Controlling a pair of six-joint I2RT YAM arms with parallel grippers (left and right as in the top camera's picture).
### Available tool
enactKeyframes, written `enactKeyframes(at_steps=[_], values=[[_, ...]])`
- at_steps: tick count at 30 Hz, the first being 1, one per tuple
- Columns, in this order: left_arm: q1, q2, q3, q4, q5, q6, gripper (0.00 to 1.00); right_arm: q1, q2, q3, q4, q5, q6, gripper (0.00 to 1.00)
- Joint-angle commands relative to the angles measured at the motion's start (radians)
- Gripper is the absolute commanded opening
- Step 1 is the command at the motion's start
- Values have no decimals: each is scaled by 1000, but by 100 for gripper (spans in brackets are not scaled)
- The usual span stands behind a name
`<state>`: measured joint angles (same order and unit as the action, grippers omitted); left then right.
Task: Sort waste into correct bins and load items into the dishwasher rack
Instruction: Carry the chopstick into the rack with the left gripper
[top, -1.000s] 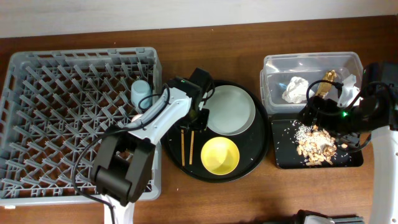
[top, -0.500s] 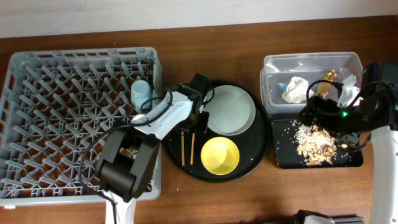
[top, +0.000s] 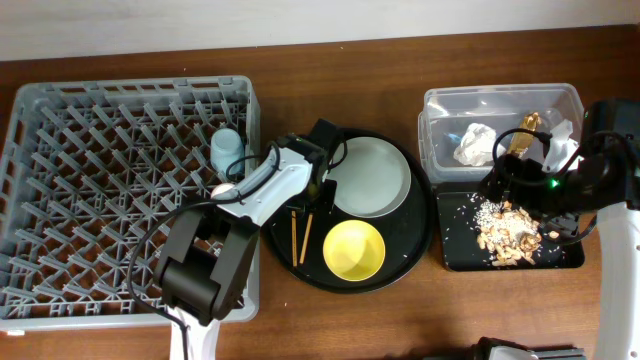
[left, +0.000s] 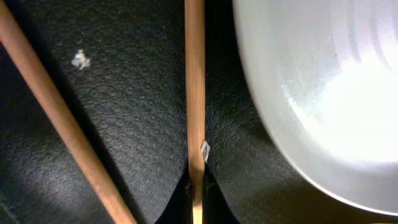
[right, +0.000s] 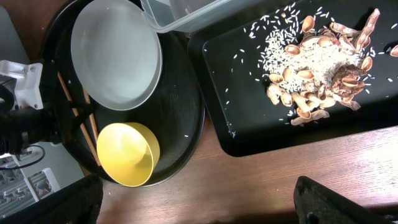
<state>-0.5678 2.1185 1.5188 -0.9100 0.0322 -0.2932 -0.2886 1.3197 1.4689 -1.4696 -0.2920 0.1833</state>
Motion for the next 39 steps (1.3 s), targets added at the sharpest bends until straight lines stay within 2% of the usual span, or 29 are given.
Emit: enactKeyframes(at_steps=[1, 4, 8, 14, 18, 23, 31, 39], values=[[-1, -93, 53, -37, -33, -9, 1, -6, 3, 1, 0, 13, -4, 99], [0, -211, 102, -101, -106, -5, 0, -6, 3, 1, 0, 13, -4, 99], [37, -386, 125, -251, -372, 0, 0, -6, 3, 1, 0, 13, -4, 99], [209, -453, 114, -349, -480, 172, 0, -6, 3, 1, 0, 13, -4, 98], [325, -438, 61, -318, -463, 176, 0, -6, 3, 1, 0, 13, -4, 99], [409, -429, -6, -257, -463, 176, 0, -6, 3, 1, 0, 13, -4, 99], [422, -426, -72, -181, -407, 176, 0, -6, 3, 1, 0, 13, -4, 99], [426, -424, -259, 27, -462, 192, 0, -6, 3, 1, 0, 13, -4, 99]])
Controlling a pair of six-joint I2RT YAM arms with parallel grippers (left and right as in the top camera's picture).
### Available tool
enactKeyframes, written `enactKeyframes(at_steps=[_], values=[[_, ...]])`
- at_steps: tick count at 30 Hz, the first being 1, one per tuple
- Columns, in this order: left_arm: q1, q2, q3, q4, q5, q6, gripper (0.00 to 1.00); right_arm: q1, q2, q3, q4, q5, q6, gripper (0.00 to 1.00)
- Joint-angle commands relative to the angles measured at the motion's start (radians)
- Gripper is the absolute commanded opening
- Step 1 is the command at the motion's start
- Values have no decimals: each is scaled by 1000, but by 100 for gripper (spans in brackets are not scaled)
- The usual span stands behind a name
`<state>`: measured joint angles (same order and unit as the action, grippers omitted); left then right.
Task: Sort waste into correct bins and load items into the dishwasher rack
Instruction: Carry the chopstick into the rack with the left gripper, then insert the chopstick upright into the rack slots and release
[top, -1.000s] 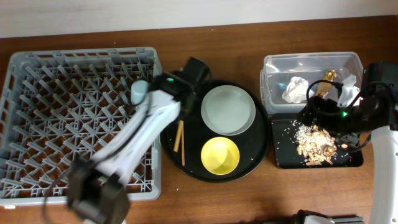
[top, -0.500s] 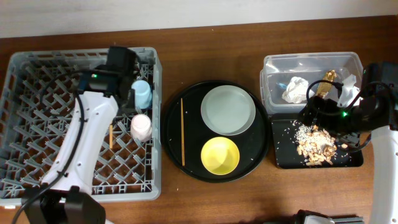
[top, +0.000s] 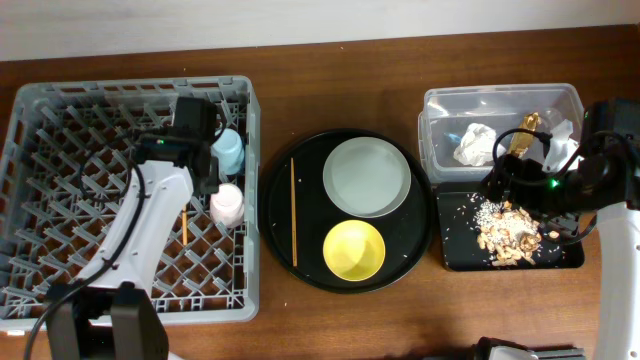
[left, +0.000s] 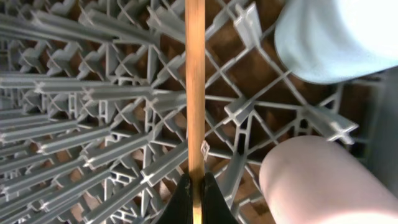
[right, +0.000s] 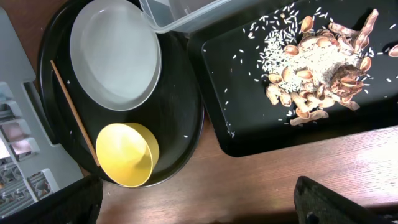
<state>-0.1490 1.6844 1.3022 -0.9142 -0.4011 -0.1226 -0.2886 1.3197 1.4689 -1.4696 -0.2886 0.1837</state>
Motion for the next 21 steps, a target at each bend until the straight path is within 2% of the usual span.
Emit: enactKeyframes(at_steps=[1, 4, 5, 10, 11, 12, 18, 21], values=[[10, 10, -48, 37, -43, 27, 0, -6, 3, 1, 0, 10, -4, 99], [14, 10, -50, 49, -64, 28, 4, -6, 3, 1, 0, 10, -4, 99], [14, 10, -50, 52, -64, 27, 11, -6, 3, 1, 0, 10, -4, 99], [14, 10, -50, 66, -68, 28, 15, -6, 3, 1, 0, 10, -4, 99], [14, 10, -50, 68, -68, 28, 25, -6, 3, 1, 0, 10, -4, 99], [14, 10, -50, 69, -68, 28, 28, -6, 3, 1, 0, 10, -4, 99], [13, -16, 23, 7, -45, 26, 28, -6, 3, 1, 0, 10, -4, 98], [8, -72, 108, -52, 94, 27, 31, -6, 3, 1, 0, 10, -4, 99]])
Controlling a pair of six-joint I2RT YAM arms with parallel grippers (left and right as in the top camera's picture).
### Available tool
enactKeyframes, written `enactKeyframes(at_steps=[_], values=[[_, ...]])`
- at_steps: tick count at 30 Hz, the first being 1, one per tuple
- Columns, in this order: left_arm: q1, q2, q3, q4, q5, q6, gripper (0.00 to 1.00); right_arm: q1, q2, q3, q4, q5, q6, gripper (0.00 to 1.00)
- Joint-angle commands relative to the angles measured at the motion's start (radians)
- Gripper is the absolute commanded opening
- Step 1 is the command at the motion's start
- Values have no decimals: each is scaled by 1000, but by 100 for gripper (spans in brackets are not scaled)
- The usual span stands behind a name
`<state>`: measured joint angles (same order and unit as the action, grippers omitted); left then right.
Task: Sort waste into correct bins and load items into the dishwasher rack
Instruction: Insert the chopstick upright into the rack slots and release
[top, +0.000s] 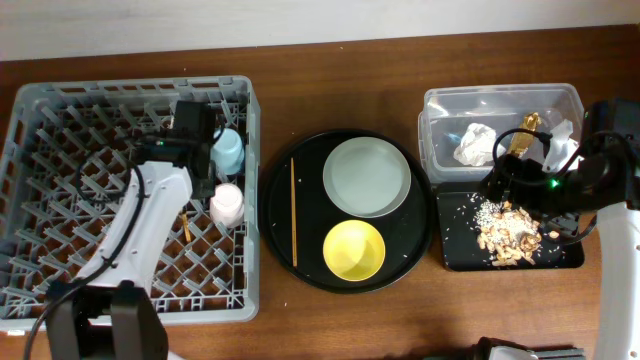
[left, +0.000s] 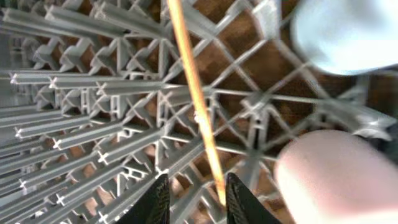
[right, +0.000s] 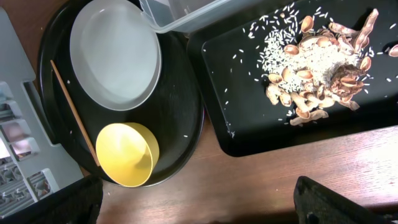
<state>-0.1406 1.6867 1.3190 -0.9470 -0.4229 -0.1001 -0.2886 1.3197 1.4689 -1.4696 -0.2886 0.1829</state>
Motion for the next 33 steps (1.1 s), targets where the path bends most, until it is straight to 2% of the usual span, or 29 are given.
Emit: enactKeyframes(at_steps=[1, 5, 10, 12, 17, 23, 26, 29, 33], values=[[-3, -92, 103, -23, 136, 4, 32, -6, 3, 1, 0, 10, -3, 99], [2, -168, 116, 3, 143, -19, 40, -6, 3, 1, 0, 10, -3, 99], [48, -131, 106, 20, 140, -129, 35, -6, 3, 1, 0, 10, -3, 99], [62, -90, 93, 23, 139, -138, 35, -6, 3, 1, 0, 10, -3, 99], [77, 24, 84, 100, 139, -138, 35, -6, 3, 1, 0, 10, -3, 99], [90, 72, 84, 241, 123, -138, 35, -6, 3, 1, 0, 10, -3, 99], [94, 73, 84, 256, 55, -138, 35, -6, 3, 1, 0, 10, -3, 99], [99, 96, 84, 264, 84, -138, 33, -6, 3, 1, 0, 10, -3, 99], [101, 164, 84, 299, 93, -46, 33, -6, 3, 1, 0, 10, -3, 99]])
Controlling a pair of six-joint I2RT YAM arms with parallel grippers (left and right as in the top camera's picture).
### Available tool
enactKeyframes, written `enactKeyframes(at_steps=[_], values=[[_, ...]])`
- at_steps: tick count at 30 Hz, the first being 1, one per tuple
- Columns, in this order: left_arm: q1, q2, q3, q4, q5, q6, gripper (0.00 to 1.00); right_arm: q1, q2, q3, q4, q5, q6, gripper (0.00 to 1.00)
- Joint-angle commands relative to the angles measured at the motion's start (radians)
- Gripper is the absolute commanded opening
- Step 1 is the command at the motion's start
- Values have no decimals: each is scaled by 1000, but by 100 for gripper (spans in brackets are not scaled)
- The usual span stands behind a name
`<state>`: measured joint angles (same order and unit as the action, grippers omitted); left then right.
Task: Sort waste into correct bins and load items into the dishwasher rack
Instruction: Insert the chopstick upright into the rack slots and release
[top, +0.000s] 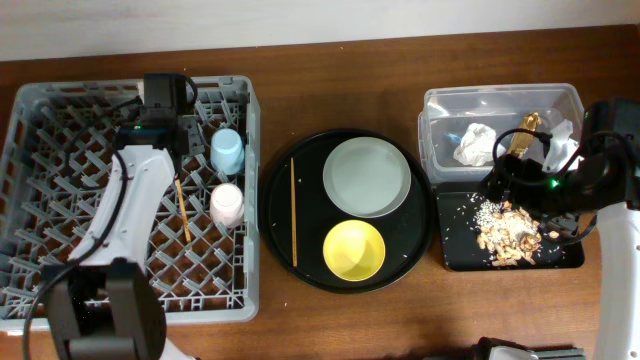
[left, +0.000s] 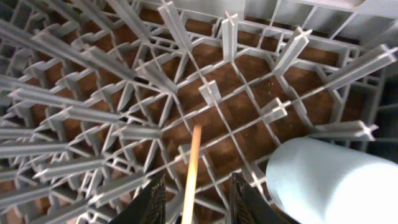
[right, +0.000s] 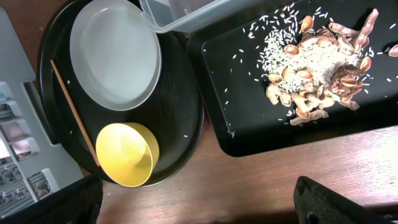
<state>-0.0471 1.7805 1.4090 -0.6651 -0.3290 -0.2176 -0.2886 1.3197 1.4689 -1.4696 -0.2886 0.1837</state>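
My left gripper (left: 198, 208) stands open over the far part of the grey dishwasher rack (top: 60, 120). One wooden chopstick (left: 191, 165) lies loose in the rack grid below the jaws, beside a pale blue cup (top: 227, 152) and a pink cup (top: 226, 203). The other chopstick (top: 293, 210) lies on the round black tray (top: 275, 230), along with a white plate (top: 367, 177) and a yellow bowl (top: 354, 250). My right gripper (right: 199, 205) hangs open and empty above the table, near the black rectangular tray (right: 249, 124) of rice and shells (right: 317, 62).
A clear plastic bin (top: 500, 100) at the back right holds crumpled tissue and wrappers. The rack's raised walls and prongs surround the left gripper. Brown table shows between the round tray and the right-hand trays.
My left gripper has moved toward the rack's far wall, still open. The chopstick stays lying in the rack beside the cups. The right arm has not moved.
My left gripper was shut on a chopstick on the round tray. Then it held that chopstick over the rack next to the cups. Then it was open with the chopstick lying in the grid, and now it stands farther back. The right arm stayed still throughout.
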Motion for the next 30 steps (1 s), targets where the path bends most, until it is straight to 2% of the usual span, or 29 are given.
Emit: enactKeyframes(at_steps=[1, 6, 11, 14, 21, 25, 30], values=[[12, 90, -6, 25, -3, 81, 33, -6, 3, 1, 0, 10, -4, 99], [20, 129, -6, 26, -8, 95, 32, -6, 3, 1, 0, 10, -4, 99], [23, 129, -6, 29, -45, 104, 8, -6, 3, 1, 0, 10, -4, 99], [22, 125, -5, 29, -46, 104, 1, -6, 3, 1, 0, 10, -4, 99], [22, 63, 44, 5, -45, 122, 0, -6, 3, 1, 0, 10, -4, 99], [23, -23, 95, -1, -45, 187, 0, -6, 3, 1, 0, 10, -4, 99], [22, -35, 106, -13, -22, 262, 0, -6, 3, 1, 0, 10, -4, 99]])
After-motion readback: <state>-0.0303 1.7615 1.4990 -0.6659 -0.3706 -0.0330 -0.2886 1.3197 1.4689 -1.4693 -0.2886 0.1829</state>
